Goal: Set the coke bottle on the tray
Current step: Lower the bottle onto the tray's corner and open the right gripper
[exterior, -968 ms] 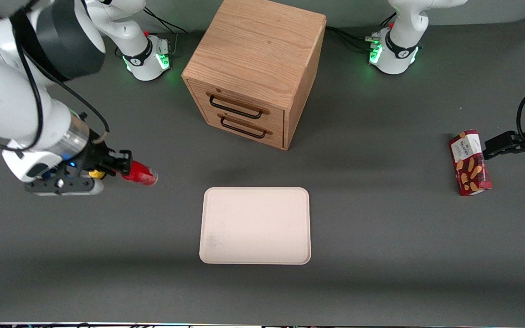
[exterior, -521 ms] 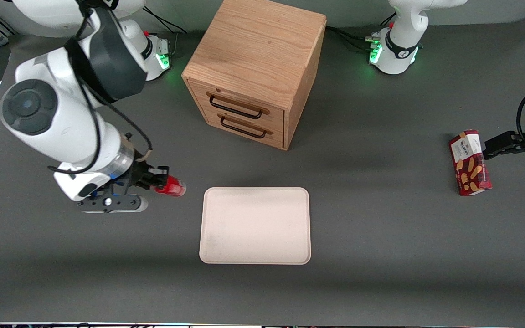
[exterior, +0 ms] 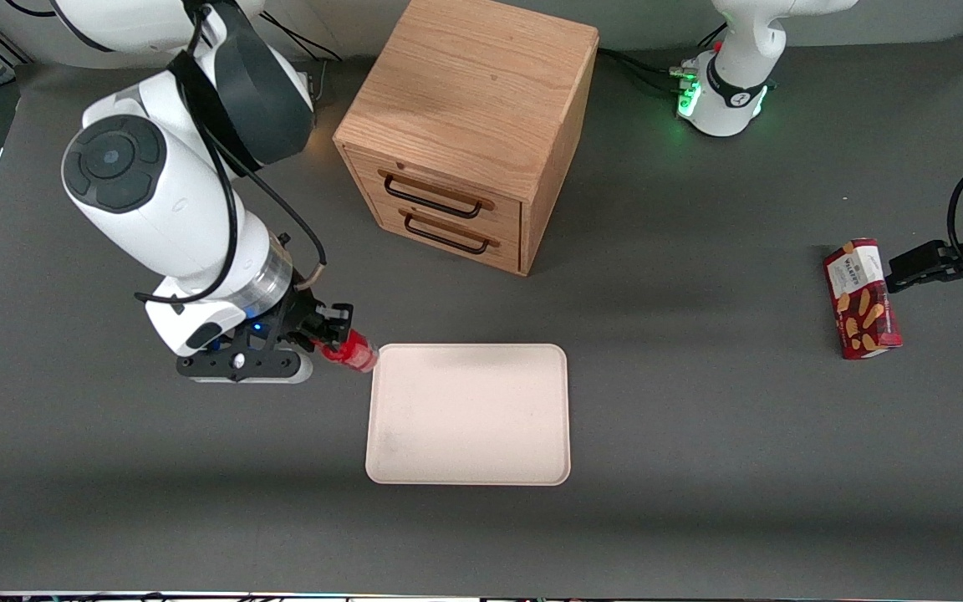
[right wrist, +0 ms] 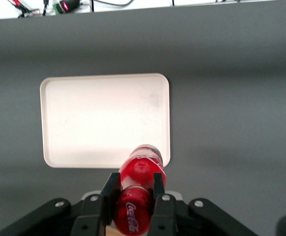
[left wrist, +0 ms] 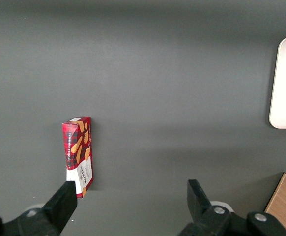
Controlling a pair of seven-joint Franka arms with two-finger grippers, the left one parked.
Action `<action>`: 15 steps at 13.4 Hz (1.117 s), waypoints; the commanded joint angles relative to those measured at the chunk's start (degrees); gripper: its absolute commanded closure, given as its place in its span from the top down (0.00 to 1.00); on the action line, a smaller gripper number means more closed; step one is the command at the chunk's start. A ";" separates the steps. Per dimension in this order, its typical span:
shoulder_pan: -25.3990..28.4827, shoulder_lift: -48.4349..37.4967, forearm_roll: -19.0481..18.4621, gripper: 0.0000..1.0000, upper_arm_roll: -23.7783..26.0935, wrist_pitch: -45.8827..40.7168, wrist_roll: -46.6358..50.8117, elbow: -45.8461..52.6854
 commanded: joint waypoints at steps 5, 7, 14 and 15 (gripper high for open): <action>-0.24 8.11 -0.84 0.00 -0.51 10.79 -2.54 -1.04; -0.24 8.81 -0.84 0.00 -0.60 14.75 -2.37 -4.90; -0.24 10.48 -3.74 0.00 -0.69 25.75 -2.10 -13.09; -0.24 10.92 -3.74 0.00 -0.69 26.01 -2.10 -13.09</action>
